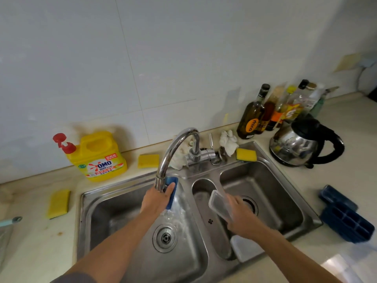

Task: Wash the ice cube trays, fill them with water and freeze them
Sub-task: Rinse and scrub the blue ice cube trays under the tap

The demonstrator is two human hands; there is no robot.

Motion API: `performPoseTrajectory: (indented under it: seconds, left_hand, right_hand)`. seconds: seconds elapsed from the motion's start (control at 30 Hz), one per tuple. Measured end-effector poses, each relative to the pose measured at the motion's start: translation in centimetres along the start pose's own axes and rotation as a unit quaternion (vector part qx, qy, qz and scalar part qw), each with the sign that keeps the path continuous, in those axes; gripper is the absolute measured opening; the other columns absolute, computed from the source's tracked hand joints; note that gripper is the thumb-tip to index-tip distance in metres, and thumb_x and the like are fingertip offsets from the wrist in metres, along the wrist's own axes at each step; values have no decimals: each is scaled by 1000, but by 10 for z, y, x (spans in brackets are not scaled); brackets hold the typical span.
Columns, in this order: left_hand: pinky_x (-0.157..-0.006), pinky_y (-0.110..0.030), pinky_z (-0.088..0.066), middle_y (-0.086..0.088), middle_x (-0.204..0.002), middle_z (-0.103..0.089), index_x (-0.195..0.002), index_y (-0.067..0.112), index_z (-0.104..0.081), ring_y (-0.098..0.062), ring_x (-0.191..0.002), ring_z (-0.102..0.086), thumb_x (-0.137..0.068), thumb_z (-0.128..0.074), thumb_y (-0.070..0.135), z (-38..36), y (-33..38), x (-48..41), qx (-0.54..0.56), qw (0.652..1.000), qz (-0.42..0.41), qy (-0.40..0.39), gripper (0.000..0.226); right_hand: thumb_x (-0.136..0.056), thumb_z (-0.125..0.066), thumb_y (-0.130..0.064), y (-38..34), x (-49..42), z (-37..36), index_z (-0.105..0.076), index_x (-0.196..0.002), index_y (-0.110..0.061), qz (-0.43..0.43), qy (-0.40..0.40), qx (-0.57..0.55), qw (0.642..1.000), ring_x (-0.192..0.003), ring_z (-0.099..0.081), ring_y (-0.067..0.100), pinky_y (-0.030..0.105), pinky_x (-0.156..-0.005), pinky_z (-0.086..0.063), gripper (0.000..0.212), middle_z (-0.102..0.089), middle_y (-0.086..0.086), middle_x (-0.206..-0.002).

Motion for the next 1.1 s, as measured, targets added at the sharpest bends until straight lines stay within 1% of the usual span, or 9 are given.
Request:
performPoseTrajectory:
  seconds: [0.13, 0.27, 0.33, 0.43, 0.53, 0.7, 0.9, 1.0, 1.1]
  left_hand:
    - [-68, -31, -54, -5, -89, -66, -104, 17, -65, -17, -71, -63, -77, -68, 73, 1, -2, 0, 75, 996, 40, 24, 62]
    - [-75, -31, -47, -7, -105, -67, -122, 22, -61, -21, -82, -58, -83, -61, 73, -2, 8, 8, -30, 999, -23, 17, 64]
    - [-78, -34, -52, -6, -111, -70, -127, 29, -57, -25, -91, -64, -87, -56, 73, -4, 16, 15, -84, 994, -70, 21, 59]
    - [-80, -41, -59, 2, -102, -69, -123, 34, -56, -23, -91, -67, -88, -56, 70, -1, 21, 25, -87, 990, -106, 37, 51]
    - [-75, -37, -58, 8, -95, -66, -119, 35, -56, -17, -84, -64, -87, -56, 70, 2, 24, 32, -87, 988, -114, 47, 48]
    - [-69, -32, -52, 10, -97, -68, -112, 37, -57, -12, -80, -61, -86, -56, 71, 7, 21, 41, -82, 988, -116, 56, 43]
    - [-63, -29, -52, 9, -91, -67, -112, 33, -58, -11, -76, -64, -86, -55, 73, 8, 13, 44, -59, 995, -74, 30, 48]
    - [-57, -29, -50, 7, -85, -66, -102, 31, -59, -9, -73, -62, -87, -56, 72, 10, 10, 44, -30, 998, -58, 25, 44]
    - [-65, -32, -53, -1, -88, -68, -93, 25, -59, -14, -76, -64, -92, -56, 64, 8, 8, 42, 25, 999, -37, 3, 40]
  right_hand:
    - [-83, -74, -7, 50, 26, -9, -32, -150, -21, -10, -20, 114, 993, -137, -42, 21, 30, -110, -44, 80, -31, -1, -149]
    - [-87, -74, -9, 88, 49, -22, -19, -161, -23, -14, -69, 191, 979, -152, -21, 27, 48, -123, -30, 93, -11, 4, -168]
    - [-89, -70, -7, 97, 56, -26, -15, -162, -24, -6, -84, 245, 966, -154, -14, 30, 50, -124, -25, 93, -1, 5, -171]
    - [-90, -68, -6, 107, 59, -30, -11, -163, -27, -3, -79, 302, 950, -156, -8, 34, 50, -125, -23, 94, 6, 9, -171]
    - [-90, -68, -7, 113, 58, -35, -8, -163, -28, 3, -78, 325, 942, -155, -9, 37, 50, -125, -22, 96, 7, 12, -170]
    - [-89, -66, -4, 113, 58, -42, -3, -164, -31, 6, -81, 343, 936, -155, -9, 40, 52, -124, -21, 101, 10, 14, -171]
    - [-88, -69, -4, 95, 51, -26, 0, -164, -30, 2, -68, 317, 946, -157, -4, 37, 51, -125, -19, 106, 9, 11, -171]
    - [-86, -63, 6, 71, 46, -12, -5, -164, -28, 14, -31, 280, 960, -157, -10, 34, 45, -124, -25, 102, 2, 10, -171]
    - [-85, -57, 11, 39, 40, -3, -10, -162, -24, 51, 5, 252, 966, -150, -24, 30, 37, -116, -36, 97, -11, 10, -167]
Point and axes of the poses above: each hand's wrist, its own x-axis away from the middle knuckle, its own z-axis out of the back of the hand, y = z × x, the point moved 10 cm from there along -x, towards the middle knuckle
